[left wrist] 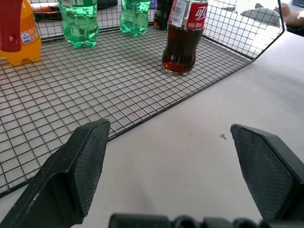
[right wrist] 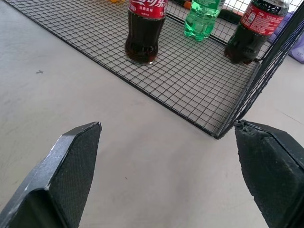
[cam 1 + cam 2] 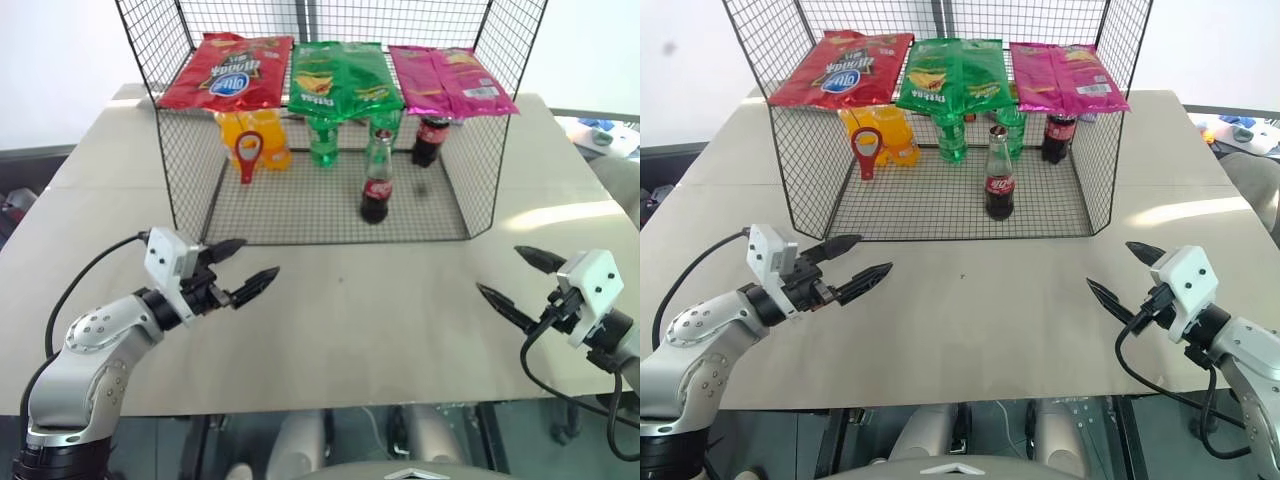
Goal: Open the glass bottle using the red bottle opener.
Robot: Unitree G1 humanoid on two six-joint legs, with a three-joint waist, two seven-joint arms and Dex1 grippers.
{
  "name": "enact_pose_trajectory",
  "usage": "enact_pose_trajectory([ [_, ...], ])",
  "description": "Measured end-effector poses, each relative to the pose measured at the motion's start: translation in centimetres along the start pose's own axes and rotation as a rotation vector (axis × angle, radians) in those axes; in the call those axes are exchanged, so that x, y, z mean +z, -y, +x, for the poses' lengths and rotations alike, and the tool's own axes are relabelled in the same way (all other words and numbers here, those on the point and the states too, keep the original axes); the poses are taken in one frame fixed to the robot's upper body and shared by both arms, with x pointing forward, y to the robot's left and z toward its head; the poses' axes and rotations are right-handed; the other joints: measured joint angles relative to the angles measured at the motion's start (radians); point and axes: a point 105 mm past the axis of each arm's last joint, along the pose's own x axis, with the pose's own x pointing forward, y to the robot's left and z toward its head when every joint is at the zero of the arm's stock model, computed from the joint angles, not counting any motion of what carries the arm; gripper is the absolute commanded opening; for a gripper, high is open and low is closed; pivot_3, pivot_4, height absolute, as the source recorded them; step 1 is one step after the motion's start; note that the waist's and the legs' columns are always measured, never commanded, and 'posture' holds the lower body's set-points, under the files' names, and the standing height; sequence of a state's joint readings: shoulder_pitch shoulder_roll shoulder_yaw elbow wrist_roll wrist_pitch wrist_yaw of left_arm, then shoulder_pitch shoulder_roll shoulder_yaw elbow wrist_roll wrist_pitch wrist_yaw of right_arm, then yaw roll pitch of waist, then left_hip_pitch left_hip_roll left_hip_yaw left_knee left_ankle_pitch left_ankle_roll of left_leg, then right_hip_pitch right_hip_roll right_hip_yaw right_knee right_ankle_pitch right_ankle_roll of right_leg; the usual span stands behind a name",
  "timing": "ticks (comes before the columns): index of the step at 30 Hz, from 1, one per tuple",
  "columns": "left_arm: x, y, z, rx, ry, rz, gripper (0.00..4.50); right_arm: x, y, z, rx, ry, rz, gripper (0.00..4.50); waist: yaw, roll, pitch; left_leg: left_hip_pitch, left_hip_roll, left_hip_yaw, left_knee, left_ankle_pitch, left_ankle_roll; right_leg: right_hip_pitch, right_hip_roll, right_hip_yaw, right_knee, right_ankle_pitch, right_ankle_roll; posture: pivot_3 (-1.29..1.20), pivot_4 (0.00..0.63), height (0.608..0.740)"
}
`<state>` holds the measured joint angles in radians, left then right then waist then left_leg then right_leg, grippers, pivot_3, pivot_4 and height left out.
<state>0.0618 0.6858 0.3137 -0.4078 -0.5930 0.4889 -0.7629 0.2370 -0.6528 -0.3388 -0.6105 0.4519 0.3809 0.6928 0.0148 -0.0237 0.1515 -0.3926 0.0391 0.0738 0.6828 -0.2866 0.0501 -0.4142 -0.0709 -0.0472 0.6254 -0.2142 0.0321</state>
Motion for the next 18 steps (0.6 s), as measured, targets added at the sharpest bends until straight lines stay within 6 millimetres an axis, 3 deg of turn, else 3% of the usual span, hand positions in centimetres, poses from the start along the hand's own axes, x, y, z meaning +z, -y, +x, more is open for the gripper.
enact_pose_trajectory([
  [18, 1.3, -1.5, 0.0, 0.119, 0.066, -0.089, 4.4, 0.9, -1.0, 1.4, 0.051, 0.066, 0.012, 4.5, 0.0, 0.0, 0.0, 0.0, 0.0, 0.0, 0.0, 0.001, -0.001, 0.0, 0.0, 0.0, 0.0, 0.0, 0.0, 0.0, 0.15, 0.74],
])
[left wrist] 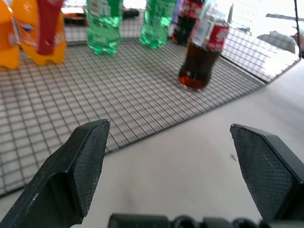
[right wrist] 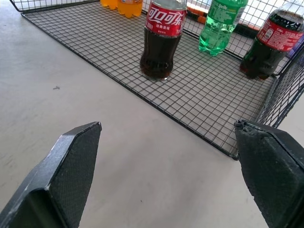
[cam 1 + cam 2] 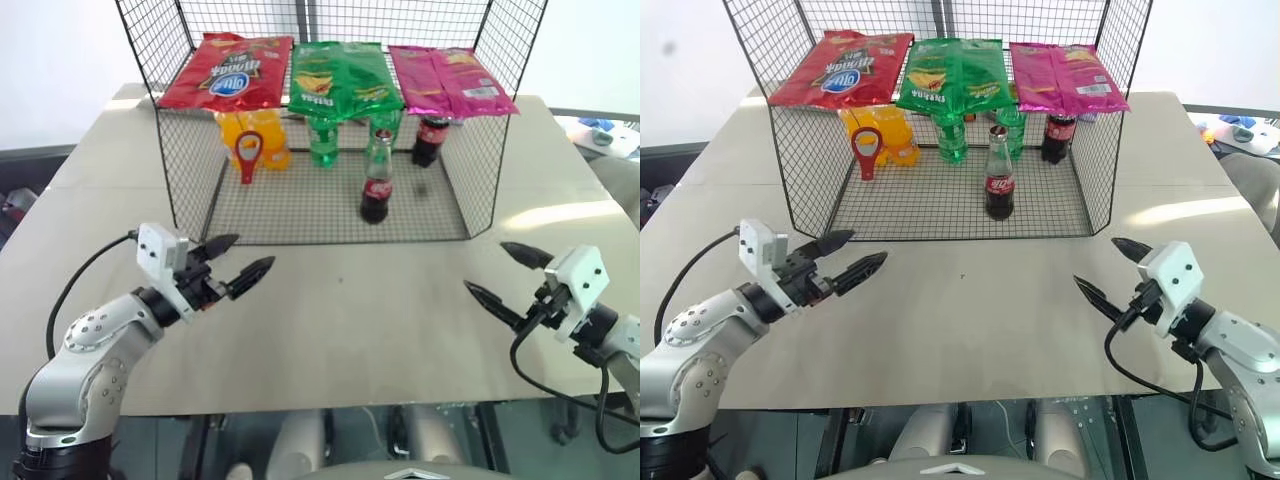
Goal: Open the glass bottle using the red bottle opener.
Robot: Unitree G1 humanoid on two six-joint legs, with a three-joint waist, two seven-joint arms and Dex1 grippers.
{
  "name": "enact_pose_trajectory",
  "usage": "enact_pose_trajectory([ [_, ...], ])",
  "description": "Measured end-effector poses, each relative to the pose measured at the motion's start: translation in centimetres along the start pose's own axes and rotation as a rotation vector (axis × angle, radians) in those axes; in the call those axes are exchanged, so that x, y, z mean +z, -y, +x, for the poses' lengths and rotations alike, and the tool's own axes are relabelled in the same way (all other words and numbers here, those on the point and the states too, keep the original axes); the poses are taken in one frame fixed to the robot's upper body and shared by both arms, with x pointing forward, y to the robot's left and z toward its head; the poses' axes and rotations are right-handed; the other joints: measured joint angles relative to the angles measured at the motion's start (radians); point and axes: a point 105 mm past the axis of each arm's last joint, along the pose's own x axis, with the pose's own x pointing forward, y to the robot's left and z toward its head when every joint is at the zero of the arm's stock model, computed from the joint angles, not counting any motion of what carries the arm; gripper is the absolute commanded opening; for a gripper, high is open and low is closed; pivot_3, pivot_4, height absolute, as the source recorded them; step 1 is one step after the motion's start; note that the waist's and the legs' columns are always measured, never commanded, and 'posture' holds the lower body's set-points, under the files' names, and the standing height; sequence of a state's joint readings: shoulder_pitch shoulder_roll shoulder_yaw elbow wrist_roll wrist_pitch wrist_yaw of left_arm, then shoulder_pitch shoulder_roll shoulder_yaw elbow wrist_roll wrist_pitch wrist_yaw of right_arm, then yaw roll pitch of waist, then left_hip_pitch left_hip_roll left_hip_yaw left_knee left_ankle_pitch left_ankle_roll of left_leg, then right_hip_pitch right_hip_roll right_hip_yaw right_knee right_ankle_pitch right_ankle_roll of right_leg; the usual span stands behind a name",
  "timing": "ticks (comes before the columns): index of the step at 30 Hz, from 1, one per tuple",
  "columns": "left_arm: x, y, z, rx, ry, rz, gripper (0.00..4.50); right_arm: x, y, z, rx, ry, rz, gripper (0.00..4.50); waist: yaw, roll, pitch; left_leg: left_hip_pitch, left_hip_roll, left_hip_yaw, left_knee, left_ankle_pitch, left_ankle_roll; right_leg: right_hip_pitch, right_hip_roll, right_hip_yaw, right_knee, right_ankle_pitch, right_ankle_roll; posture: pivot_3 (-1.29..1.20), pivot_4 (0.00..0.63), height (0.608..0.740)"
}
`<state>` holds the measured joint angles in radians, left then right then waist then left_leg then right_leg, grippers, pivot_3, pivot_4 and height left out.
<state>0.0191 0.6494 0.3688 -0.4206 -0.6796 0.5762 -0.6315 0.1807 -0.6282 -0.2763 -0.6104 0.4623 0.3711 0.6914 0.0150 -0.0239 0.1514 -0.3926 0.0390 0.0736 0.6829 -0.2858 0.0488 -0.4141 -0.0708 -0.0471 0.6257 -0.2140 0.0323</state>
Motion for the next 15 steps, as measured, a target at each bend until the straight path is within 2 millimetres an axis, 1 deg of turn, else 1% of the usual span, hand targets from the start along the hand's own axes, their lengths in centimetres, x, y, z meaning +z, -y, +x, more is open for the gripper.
enact_pose_trajectory([
  [3, 0.8, -0.7, 0.0, 0.04, 0.027, 0.013, 4.4, 0.3, -0.2, 0.2, 0.007, 0.028, 0.007, 4.5, 0.0, 0.0, 0.0, 0.0, 0.0, 0.0, 0.0, 0.001, -0.001, 0.0, 0.0, 0.0, 0.0, 0.0, 0.0, 0.0, 0.15, 0.74],
  [7, 0.7, -1.3, 0.1, 0.075, 0.019, 0.003, 4.4, 1.6, -0.8, 0.6, 0.055, 0.119, 0.022, 4.5, -0.001, 0.0, 0.0, 0.0, 0.0, 0.0, 0.0, 0.001, -0.002, 0.0, 0.0, 0.001, 0.0, 0.001, 0.001, 0.0, 0.15, 0.74],
  [10, 0.8, -2.1, 0.2, 0.09, 0.019, 0.0, 4.4, 3.2, -1.8, 0.9, 0.124, 0.22, 0.009, 4.5, 0.0, 0.0, 0.0, 0.001, 0.0, 0.0, 0.0, 0.001, -0.001, 0.0, 0.001, 0.0, 0.001, 0.001, 0.001, 0.0, 0.15, 0.74],
  [12, 1.0, -2.7, 0.3, 0.102, 0.019, 0.009, 4.4, 4.5, -2.0, 1.2, 0.148, 0.295, 0.021, 4.5, -0.001, 0.0, 0.0, 0.001, 0.0, 0.0, 0.0, 0.001, -0.001, 0.0, 0.001, 0.0, 0.001, 0.001, 0.001, 0.0, 0.15, 0.74],
  [15, 1.8, -3.5, 0.5, 0.107, 0.039, 0.05, 4.4, 7.4, -2.8, 1.5, 0.188, 0.433, 0.021, 4.5, -0.001, 0.0, 0.0, 0.001, 0.0, 0.0, 0.0, 0.001, -0.002, 0.0, 0.001, 0.0, 0.001, 0.001, 0.002, 0.0, 0.15, 0.74],
])
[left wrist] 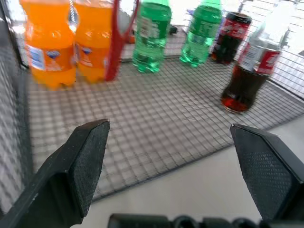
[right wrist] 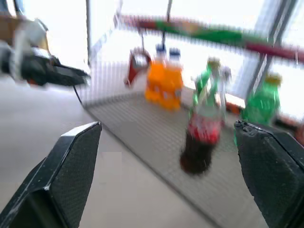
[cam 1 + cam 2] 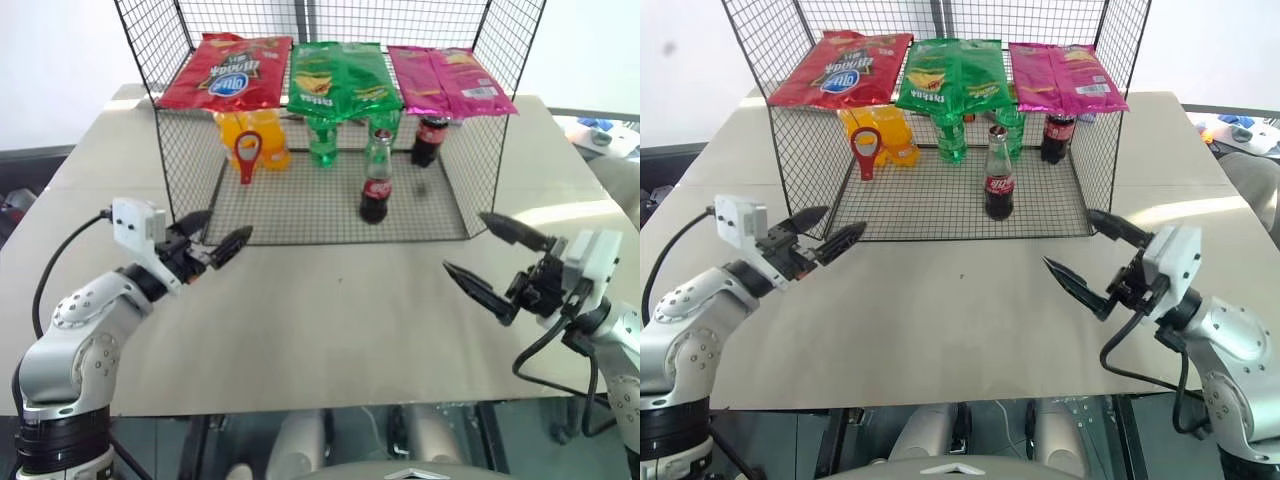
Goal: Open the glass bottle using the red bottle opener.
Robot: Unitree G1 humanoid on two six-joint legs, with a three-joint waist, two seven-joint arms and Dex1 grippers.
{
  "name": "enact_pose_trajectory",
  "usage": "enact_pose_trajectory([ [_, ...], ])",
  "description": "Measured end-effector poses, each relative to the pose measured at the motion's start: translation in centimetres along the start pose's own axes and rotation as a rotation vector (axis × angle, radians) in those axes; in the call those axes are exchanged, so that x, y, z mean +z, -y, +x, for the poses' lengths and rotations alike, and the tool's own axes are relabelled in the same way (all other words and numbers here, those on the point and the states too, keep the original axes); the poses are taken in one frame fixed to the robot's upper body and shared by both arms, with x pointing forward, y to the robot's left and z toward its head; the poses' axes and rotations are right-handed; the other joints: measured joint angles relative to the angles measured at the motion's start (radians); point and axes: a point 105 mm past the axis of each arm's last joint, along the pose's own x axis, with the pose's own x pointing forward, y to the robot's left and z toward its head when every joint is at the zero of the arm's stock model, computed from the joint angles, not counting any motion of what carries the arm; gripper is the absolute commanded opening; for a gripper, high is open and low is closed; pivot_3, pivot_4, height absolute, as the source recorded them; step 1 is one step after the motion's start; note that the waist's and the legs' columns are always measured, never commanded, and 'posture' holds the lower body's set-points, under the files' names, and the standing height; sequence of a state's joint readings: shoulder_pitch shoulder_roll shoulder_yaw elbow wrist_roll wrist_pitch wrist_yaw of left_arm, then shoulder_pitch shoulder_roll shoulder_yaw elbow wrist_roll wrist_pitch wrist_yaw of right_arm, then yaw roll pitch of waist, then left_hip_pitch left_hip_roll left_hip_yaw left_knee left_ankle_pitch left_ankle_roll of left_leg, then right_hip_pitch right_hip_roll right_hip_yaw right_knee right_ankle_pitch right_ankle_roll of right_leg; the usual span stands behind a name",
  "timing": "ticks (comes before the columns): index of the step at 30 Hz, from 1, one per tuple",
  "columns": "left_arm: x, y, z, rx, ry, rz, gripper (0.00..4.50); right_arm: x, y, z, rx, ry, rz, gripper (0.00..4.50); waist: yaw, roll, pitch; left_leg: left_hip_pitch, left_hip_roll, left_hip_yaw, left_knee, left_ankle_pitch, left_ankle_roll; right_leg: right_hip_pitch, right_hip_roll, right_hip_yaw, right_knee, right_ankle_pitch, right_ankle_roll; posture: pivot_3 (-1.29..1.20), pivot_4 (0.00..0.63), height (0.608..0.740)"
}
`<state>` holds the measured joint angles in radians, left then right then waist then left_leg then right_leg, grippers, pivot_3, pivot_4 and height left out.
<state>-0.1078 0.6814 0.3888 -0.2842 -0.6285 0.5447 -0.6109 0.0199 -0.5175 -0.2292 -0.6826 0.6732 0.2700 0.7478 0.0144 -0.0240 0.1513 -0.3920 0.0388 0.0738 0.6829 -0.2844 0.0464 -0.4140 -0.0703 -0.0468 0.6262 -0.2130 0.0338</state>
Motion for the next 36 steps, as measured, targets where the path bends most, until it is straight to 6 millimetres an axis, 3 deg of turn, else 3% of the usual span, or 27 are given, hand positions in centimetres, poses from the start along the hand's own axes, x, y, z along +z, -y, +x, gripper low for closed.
enact_pose_trajectory([
  [7, 1.1, -1.3, 1.0, -0.003, 0.014, 0.051, 4.4, 1.9, -1.2, 0.9, 0.02, 0.088, 0.018, 4.5, 0.0, 0.0, 0.0, -0.001, 0.0, 0.0, 0.0, 0.0, 0.0, 0.0, 0.0, -0.001, 0.0, 0.0, 0.001, 0.0, 0.15, 0.74],
  [14, 1.7, -1.8, 3.8, -0.039, -0.019, 0.103, 4.4, 2.9, -2.3, 1.7, 0.026, 0.088, -0.001, 4.5, 0.0, -0.001, 0.0, -0.001, -0.001, 0.0, 0.0, 0.0, 0.0, 0.0, 0.0, -0.001, 0.0, 0.001, 0.002, 0.0, 0.15, 0.74],
  [22, 2.8, -3.1, 7.1, -0.049, -0.063, 0.176, 4.4, 1.5, -2.2, 1.1, -0.022, 0.028, -0.002, 4.5, 0.002, -0.001, 0.0, -0.003, -0.002, 0.0, 0.002, 0.0, 0.0, 0.0, 0.0, -0.003, 0.0, 0.002, 0.003, 0.0, 0.15, 0.74],
  [26, 3.2, -3.3, 7.7, -0.058, -0.058, 0.186, 3.13, 1.2, -2.2, 0.7, -0.041, 0.02, -0.011, 4.5, -0.003, -0.001, 0.0, -0.003, -0.002, -0.001, 0.002, 0.0, 0.0, 0.0, 0.001, -0.002, 0.0, 0.002, 0.003, 0.0, 0.15, 0.74],
  [31, 2.1, -3.6, 8.1, -0.055, -0.093, 0.188, 3.13, 1.2, -2.2, 0.7, -0.07, 0.015, -0.021, 4.5, -0.001, -0.001, 0.0, -0.003, -0.002, -0.001, 0.002, 0.0, 0.0, -0.001, 0.001, -0.002, 0.0, 0.002, 0.003, 0.0, 0.15, 0.74],
  [36, 2.9, -3.9, 8.6, -0.045, -0.077, 0.197, 3.13, 1.4, -2.3, 1.2, -0.079, 0.025, -0.027, 4.5, 0.001, -0.002, 0.0, -0.003, -0.002, -0.001, 0.002, 0.0, 0.0, 0.0, 0.001, -0.003, 0.0, 0.002, 0.003, 0.0, 0.15, 0.74],
])
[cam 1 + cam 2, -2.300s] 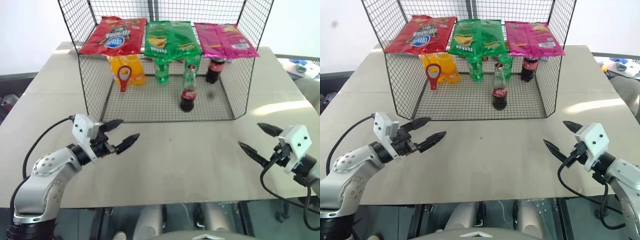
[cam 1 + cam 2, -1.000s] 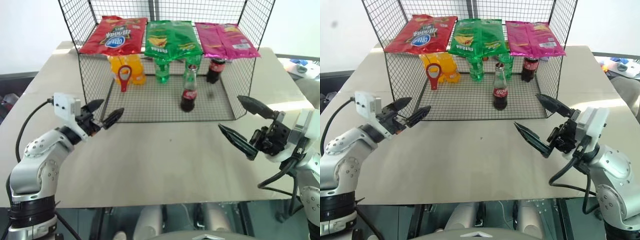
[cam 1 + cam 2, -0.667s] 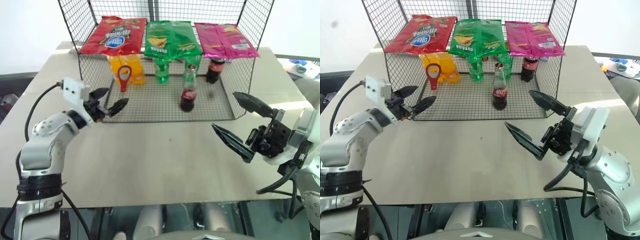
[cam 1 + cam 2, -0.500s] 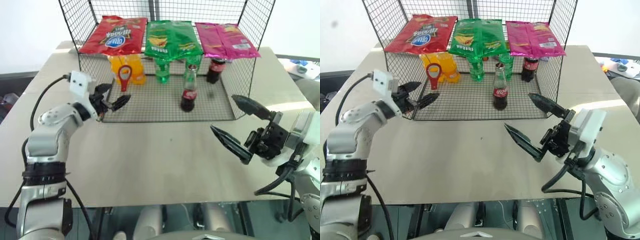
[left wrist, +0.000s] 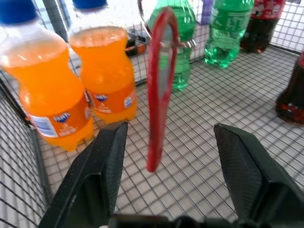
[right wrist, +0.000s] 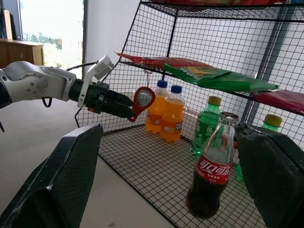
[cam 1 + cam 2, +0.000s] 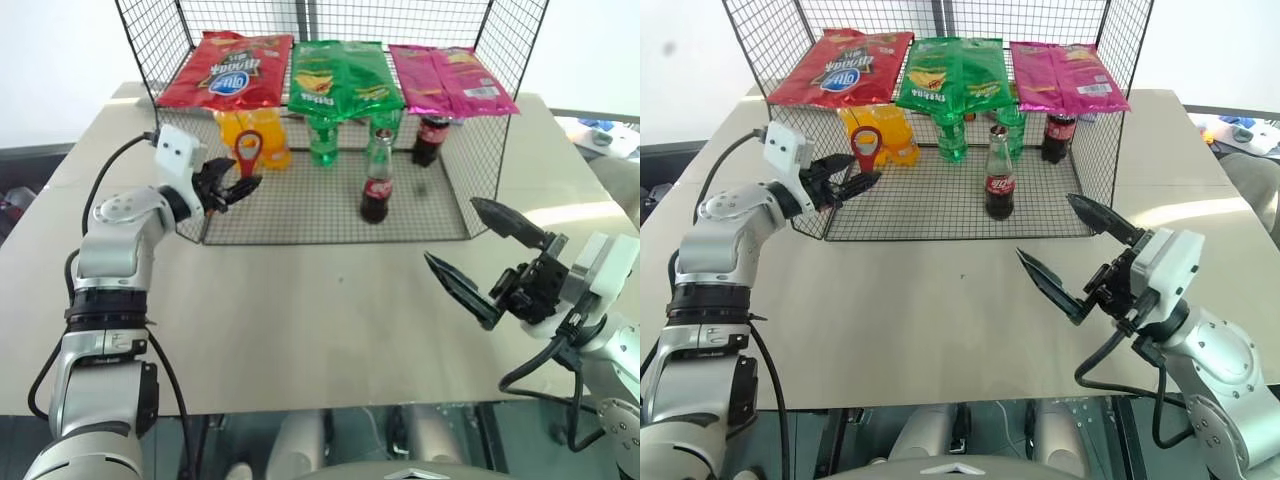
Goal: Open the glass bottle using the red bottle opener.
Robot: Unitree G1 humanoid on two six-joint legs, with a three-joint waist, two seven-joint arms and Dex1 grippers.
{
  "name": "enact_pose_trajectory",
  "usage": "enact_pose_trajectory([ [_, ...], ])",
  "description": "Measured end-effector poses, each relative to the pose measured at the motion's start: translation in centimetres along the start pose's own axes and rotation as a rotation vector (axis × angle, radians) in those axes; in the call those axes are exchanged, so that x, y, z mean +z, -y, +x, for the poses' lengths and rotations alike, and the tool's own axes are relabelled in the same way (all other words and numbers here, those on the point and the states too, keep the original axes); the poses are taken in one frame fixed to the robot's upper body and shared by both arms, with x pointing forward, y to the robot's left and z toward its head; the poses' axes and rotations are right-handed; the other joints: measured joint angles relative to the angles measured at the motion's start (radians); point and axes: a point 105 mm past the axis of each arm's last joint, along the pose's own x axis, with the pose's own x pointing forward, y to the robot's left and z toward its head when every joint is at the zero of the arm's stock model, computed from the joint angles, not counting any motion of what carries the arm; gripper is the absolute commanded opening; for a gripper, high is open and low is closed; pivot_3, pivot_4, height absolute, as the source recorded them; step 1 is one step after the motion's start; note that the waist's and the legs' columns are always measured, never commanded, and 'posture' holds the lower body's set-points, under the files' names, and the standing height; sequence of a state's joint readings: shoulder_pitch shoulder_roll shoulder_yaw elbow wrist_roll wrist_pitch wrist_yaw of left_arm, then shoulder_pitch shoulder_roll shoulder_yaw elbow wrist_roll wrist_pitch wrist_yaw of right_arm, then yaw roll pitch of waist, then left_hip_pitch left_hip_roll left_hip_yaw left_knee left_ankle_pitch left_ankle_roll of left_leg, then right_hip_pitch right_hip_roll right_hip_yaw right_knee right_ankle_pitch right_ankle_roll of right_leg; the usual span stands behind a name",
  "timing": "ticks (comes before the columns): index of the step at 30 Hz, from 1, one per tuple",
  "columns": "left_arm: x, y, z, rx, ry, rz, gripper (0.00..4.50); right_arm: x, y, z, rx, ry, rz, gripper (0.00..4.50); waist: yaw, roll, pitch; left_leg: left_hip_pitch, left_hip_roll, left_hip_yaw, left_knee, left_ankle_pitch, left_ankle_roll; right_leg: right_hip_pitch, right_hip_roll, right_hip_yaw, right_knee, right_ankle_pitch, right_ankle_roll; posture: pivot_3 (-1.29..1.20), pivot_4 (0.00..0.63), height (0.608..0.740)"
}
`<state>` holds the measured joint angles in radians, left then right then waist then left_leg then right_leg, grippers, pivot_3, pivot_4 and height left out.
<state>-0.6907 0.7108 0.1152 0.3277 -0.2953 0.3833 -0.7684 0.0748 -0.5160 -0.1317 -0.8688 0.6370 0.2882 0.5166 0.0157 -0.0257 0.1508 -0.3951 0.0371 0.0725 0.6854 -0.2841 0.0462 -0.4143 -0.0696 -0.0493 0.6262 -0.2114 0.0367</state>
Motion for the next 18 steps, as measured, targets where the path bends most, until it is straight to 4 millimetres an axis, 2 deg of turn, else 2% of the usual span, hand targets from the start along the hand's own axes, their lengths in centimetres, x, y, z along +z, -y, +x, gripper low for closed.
enact_pose_trajectory([
  [3, 0.6, 0.1, 0.3, -0.004, 0.019, 0.003, 3.13, -0.1, 0.1, 0.0, -0.008, -0.006, 0.002, 4.5, -0.001, 0.0, 0.0, 0.0, 0.0, 0.0, 0.0, 0.0, 0.0, 0.0, 0.0, 0.0, 0.0, 0.0, 0.0, 0.0, 0.15, 0.74],
  [11, 0.7, -0.2, 0.4, 0.004, 0.022, -0.001, 3.13, -0.2, 0.2, 0.0, -0.018, -0.017, 0.002, 4.5, -0.002, 0.0, 0.0, 0.0, 0.0, 0.0, 0.0, 0.0, 0.0, 0.0, 0.0, 0.0, 0.0, 0.0, 0.0, 0.0, 0.15, 0.74],
  [17, 1.4, -1.3, -0.5, 0.041, 0.042, 0.018, 3.13, -0.5, 0.1, -0.3, -0.023, -0.032, 0.013, 4.5, -0.002, 0.0, 0.0, 0.0, 0.0, 0.0, 0.0, 0.0, 0.0, 0.0, 0.0, 0.0, 0.0, 0.0, 0.0, 0.0, 0.15, 0.74],
  [18, 1.5, -1.4, -0.7, 0.047, 0.043, 0.021, 2.86, -0.5, 0.1, -0.3, -0.024, -0.034, 0.015, 4.5, -0.002, 0.0, 0.0, 0.0, 0.0, 0.0, 0.0, 0.0, 0.0, 0.0, 0.0, 0.0, 0.0, 0.0, 0.0, 0.0, 0.15, 0.74],
])
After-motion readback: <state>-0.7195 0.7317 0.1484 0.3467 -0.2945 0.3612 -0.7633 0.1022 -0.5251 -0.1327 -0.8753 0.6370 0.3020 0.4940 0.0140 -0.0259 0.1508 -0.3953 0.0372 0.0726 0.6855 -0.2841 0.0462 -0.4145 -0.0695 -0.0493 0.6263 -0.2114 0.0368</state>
